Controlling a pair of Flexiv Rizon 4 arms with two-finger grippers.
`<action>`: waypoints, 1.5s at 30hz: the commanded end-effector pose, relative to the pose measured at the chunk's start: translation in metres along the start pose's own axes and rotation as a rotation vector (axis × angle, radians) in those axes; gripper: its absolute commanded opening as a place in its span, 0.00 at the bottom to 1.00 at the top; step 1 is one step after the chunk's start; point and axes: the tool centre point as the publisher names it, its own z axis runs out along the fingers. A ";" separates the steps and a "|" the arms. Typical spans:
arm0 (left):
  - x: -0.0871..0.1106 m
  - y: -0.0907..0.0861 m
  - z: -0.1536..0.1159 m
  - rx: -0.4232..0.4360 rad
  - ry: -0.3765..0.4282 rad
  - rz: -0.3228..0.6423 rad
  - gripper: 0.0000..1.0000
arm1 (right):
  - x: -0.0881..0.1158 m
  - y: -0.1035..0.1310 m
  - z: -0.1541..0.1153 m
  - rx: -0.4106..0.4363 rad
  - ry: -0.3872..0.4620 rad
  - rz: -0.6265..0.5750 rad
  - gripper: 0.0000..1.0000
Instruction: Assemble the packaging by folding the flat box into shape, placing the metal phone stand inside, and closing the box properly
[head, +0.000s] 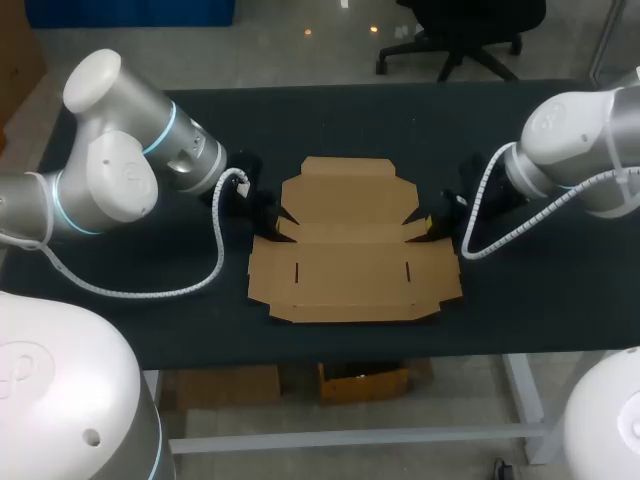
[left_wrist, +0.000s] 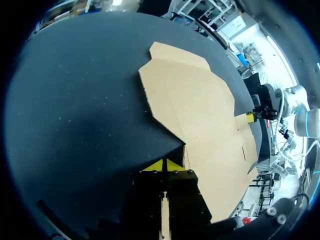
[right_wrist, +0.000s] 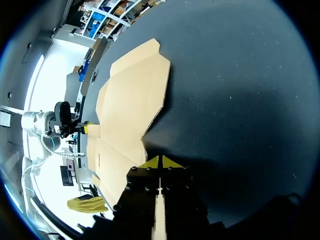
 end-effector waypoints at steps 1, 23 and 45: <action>0.002 0.001 0.000 0.007 -0.009 -0.006 0.00 | 0.001 0.000 0.001 -0.006 -0.004 0.004 0.00; 0.015 0.002 -0.002 0.028 -0.060 -0.022 0.00 | 0.005 0.002 0.001 -0.047 -0.044 0.026 0.00; 0.023 0.004 -0.005 0.048 -0.089 -0.020 0.00 | 0.013 0.001 0.000 -0.059 -0.074 0.026 0.00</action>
